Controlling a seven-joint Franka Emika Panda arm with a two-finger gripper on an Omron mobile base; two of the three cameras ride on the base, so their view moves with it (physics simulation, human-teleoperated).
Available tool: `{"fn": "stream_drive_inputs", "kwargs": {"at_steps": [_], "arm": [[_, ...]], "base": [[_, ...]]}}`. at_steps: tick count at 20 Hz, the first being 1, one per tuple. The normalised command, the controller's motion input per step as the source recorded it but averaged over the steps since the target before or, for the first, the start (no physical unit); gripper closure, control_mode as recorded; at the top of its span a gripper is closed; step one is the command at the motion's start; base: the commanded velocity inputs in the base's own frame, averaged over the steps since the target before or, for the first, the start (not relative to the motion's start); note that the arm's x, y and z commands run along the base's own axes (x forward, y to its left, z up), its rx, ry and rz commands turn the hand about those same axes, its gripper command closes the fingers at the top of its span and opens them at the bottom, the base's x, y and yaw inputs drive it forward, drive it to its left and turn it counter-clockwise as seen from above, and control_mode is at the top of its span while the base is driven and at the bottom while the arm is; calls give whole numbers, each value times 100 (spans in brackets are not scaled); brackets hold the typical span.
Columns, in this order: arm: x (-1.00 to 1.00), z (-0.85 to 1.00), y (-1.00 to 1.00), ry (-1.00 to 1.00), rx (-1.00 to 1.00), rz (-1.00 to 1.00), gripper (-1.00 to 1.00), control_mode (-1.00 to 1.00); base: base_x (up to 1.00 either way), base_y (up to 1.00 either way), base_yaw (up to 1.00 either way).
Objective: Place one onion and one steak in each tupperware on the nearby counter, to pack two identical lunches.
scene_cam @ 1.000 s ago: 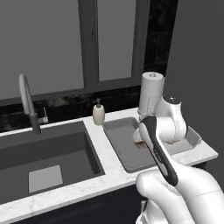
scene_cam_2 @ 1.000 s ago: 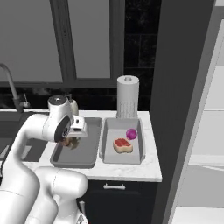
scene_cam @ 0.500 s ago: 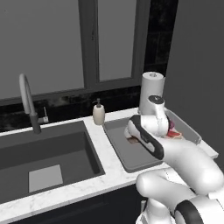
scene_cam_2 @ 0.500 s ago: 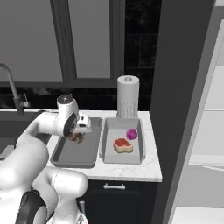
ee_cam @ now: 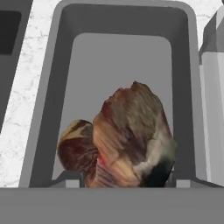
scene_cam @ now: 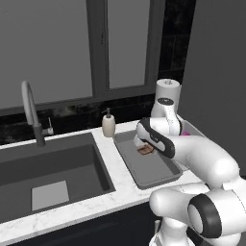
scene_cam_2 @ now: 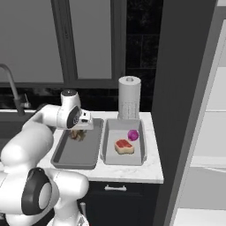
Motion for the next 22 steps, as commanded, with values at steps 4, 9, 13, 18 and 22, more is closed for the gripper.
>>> {"fn": "stream_drive_inputs", "kwargs": {"at_steps": [4, 9, 13, 18, 22], "arm": [[0, -43, 0, 0, 0, 0, 100, -100], [0, -36, 1, -1, 3, 0, -100, -100], [0, -2, 0, -1, 0, 0, -100, -100], [0, 4, 3, 0, 0, 0, -100, -100], [0, 27, 0, 0, 0, 0, -100, -100]], "base": [[0, 0, 0], [0, 0, 0], [0, 0, 0], [0, 0, 0], [0, 0, 0]]}}
